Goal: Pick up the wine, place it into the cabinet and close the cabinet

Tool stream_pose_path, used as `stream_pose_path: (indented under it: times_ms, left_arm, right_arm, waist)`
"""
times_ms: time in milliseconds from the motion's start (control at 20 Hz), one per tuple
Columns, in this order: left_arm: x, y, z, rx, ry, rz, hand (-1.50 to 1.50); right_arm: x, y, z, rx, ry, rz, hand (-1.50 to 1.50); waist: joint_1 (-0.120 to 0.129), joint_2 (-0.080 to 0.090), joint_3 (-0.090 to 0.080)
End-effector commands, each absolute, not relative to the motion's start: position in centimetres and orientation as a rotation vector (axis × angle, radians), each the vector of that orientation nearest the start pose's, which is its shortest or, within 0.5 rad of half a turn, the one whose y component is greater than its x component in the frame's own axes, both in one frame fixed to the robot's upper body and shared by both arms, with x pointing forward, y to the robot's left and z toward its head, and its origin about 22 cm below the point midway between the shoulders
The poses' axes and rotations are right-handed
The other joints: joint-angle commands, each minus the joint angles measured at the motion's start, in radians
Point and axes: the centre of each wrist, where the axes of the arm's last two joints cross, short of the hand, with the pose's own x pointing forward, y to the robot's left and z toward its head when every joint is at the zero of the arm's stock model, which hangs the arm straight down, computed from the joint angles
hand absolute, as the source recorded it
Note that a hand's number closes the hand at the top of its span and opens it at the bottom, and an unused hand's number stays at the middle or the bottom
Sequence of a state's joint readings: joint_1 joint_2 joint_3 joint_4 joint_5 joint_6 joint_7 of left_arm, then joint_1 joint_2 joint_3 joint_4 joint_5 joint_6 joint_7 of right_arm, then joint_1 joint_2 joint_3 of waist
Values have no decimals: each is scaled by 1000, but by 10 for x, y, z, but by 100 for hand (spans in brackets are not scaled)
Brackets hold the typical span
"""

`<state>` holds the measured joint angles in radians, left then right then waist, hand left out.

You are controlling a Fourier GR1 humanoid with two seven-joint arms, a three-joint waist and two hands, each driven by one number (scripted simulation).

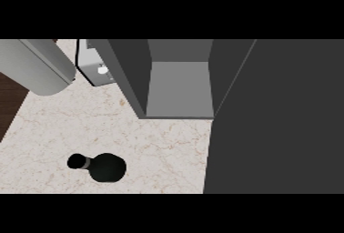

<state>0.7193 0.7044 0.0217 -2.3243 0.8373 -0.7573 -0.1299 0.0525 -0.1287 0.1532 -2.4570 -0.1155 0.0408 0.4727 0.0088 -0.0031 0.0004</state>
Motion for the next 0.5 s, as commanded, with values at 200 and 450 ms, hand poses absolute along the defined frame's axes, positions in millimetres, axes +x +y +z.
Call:
stream_pose_path:
  times_ms: [200,450]
  left_arm:
    - [114,335,153,-958,-1679,-443,-150]
    - [113,342,169,-918,-1679,-420,-150]
  right_arm:
    - [137,-213,202,204,-1949,230,-150]
    - [116,-215,193,186,-1952,224,-150]
  waist:
    - [-12,3,0]
    - [-12,0,1]
